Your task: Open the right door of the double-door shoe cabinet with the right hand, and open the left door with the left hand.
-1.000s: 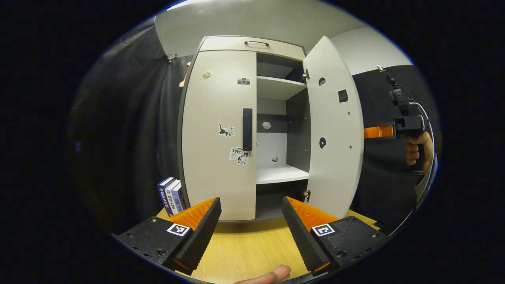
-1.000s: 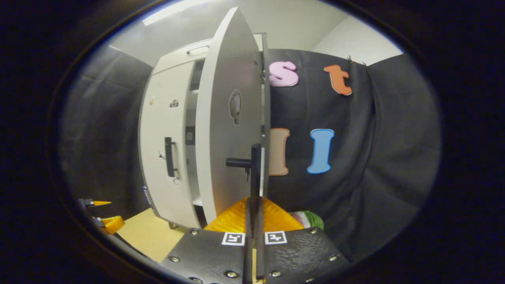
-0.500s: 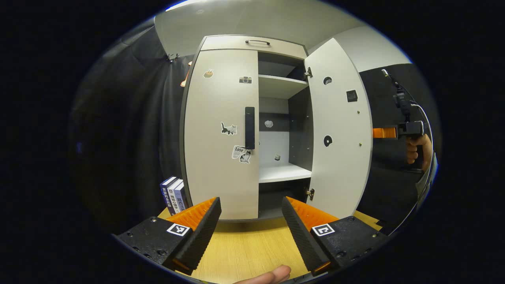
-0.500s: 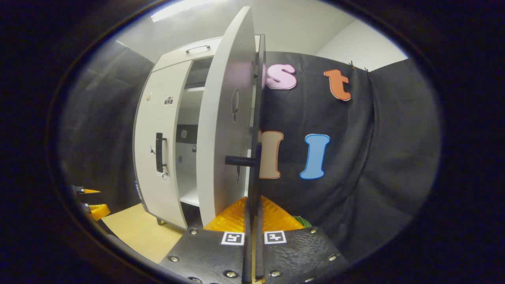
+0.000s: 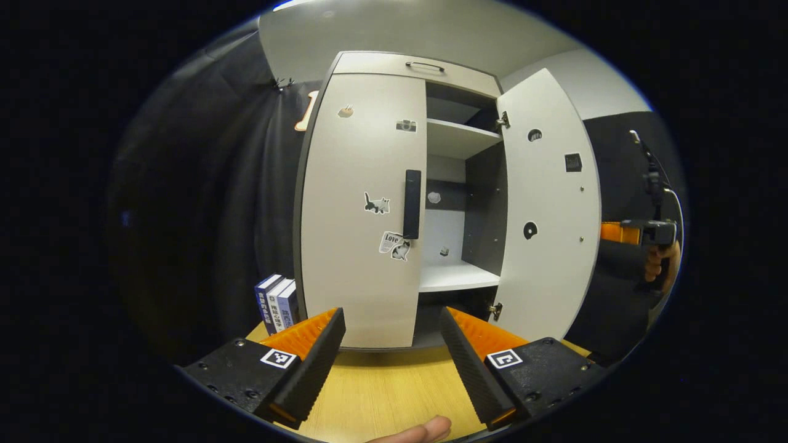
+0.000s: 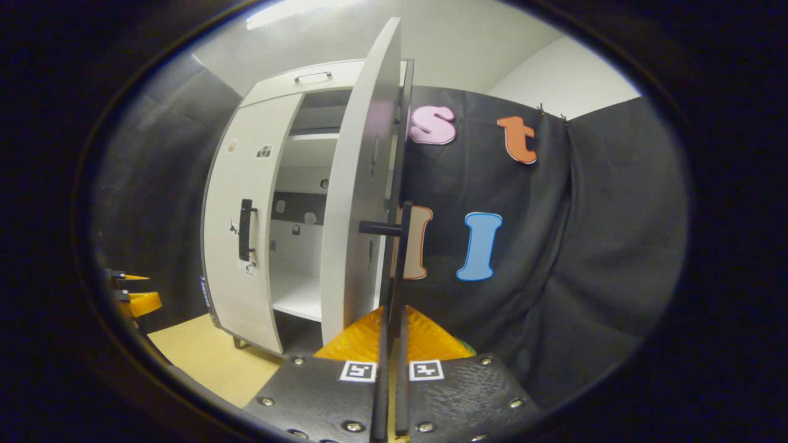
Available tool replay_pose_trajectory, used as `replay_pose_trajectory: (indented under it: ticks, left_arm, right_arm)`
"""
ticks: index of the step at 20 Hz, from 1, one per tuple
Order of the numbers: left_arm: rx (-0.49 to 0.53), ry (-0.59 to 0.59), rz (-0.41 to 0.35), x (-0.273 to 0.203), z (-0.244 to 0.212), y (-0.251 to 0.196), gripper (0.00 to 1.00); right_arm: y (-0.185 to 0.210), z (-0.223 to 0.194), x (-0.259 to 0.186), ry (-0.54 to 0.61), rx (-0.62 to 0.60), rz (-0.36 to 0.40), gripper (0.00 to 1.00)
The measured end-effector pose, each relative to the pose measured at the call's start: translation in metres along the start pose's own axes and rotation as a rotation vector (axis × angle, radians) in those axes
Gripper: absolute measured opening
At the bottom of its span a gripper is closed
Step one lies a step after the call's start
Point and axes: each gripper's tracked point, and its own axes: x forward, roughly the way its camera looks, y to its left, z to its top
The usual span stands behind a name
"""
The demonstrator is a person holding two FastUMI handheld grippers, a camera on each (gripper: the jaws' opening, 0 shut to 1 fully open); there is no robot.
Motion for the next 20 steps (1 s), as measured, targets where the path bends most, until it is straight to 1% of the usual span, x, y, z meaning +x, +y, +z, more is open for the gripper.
replay_pose_trajectory:
  ticks: [1,2,3,4,5,6,7,8,9,10,11,12,13,14,16,20]
  left_arm:
    - [-0.011,-0.001,-0.001,0.003,0.003,0.004,0.97]
    - [-0.02,-0.007,-0.001,0.008,0.007,0.007,0.97]
    - [-0.026,-0.016,0.001,0.013,0.011,0.009,0.94]
    - [-0.03,-0.023,0.01,0.019,0.014,0.013,0.94]
    - [-0.029,-0.025,0.016,0.024,0.017,0.016,0.97]
    - [-0.024,-0.025,0.015,0.029,0.019,0.017,0.96]
    - [-0.023,-0.03,0.013,0.035,0.024,0.016,0.96]
    - [-0.027,-0.034,0.007,0.042,0.028,0.015,0.94]
    - [-0.033,-0.035,-0.003,0.048,0.031,0.013,0.97]
    - [-0.043,-0.036,-0.015,0.054,0.035,0.011,0.97]
    - [-0.053,-0.038,-0.019,0.06,0.04,0.009,0.97]
    - [-0.053,-0.046,-0.023,0.067,0.047,0.008,0.94]
    - [-0.05,-0.061,-0.021,0.075,0.055,0.007,0.97]
    - [-0.042,-0.077,-0.023,0.084,0.065,0.006,0.96]
    - [-0.038,-0.088,-0.034,0.101,0.076,-0.001,0.96]
    - [0.004,-0.077,-0.041,0.137,0.088,-0.014,0.96]
  right_arm:
    - [-0.005,0.0,-0.005,-0.014,0.004,-0.034,0.07]
    - [-0.008,-0.001,-0.015,-0.013,0.006,-0.058,0.22]
    - [-0.006,-0.005,-0.025,-0.012,0.016,-0.07,0.36]
    - [-0.001,-0.006,-0.037,-0.013,0.032,-0.073,0.52]
    - [0.004,-0.005,-0.046,-0.024,0.044,-0.066,0.66]
    - [0.01,-0.002,-0.063,-0.039,0.045,-0.061,0.8]
    - [0.016,-0.005,-0.065,-0.058,0.046,-0.053,0.89]
    - [0.022,-0.002,-0.082,-0.076,0.049,-0.045,0.99]
    - [0.026,-0.005,-0.095,-0.08,0.061,-0.048,1.0]
    - [0.029,-0.01,-0.104,-0.068,0.08,-0.059,0.97]
    - [0.034,-0.017,-0.116,-0.054,0.094,-0.062,0.99]
    - [0.039,-0.02,-0.125,-0.05,0.104,-0.056,0.99]
    - [0.047,-0.021,-0.134,-0.057,0.109,-0.044,0.99]
    - [0.053,-0.022,-0.142,-0.065,0.103,-0.031,0.99]
    - [0.057,-0.027,-0.155,-0.078,0.106,-0.037,0.99]
    - [0.075,-0.037,-0.17,-0.082,0.135,-0.005,0.99]
